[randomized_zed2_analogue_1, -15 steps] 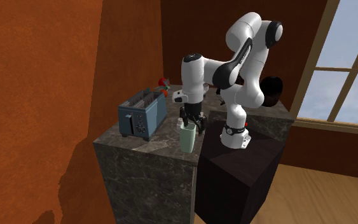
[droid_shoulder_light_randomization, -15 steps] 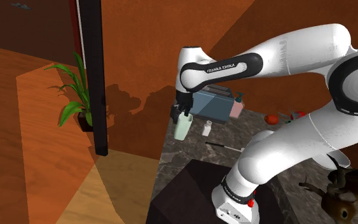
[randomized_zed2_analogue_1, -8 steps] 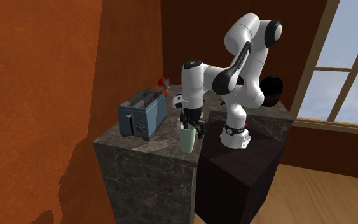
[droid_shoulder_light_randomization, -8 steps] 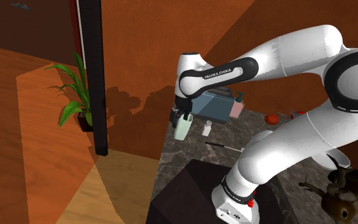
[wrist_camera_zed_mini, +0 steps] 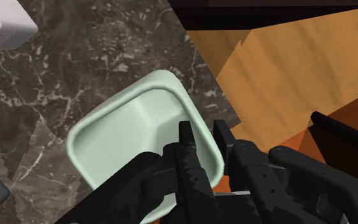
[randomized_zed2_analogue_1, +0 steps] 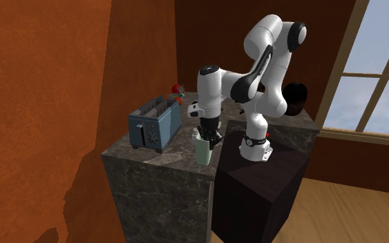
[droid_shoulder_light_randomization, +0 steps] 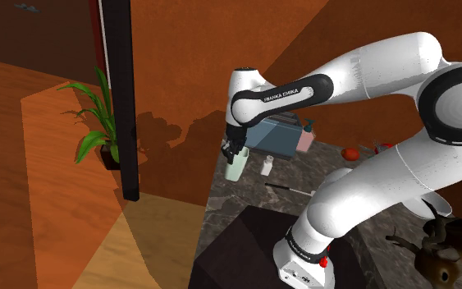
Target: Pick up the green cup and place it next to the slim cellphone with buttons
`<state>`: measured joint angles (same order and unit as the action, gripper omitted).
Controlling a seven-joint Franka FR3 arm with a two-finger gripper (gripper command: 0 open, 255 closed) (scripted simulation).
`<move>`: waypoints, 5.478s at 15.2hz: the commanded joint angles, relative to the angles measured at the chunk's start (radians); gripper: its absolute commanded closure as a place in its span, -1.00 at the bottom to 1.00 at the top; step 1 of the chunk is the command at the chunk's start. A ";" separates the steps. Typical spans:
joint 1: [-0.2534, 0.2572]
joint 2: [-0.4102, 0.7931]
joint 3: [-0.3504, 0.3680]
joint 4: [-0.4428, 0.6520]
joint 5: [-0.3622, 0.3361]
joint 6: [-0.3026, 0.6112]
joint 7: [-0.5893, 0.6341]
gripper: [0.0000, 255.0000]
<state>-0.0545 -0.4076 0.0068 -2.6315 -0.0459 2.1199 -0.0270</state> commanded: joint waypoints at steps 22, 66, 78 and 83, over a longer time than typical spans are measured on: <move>0.002 -0.094 0.000 0.150 0.006 -0.243 -0.010 1.00; -0.138 -0.534 -0.277 0.254 -0.247 -0.747 -0.369 1.00; -0.228 -0.655 -0.513 0.298 -0.500 -0.827 -0.651 1.00; -0.243 -0.663 -0.620 0.361 -0.605 -0.840 -0.773 1.00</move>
<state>-0.2975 -1.0750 -0.5832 -2.2896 -0.6231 1.2781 -0.7689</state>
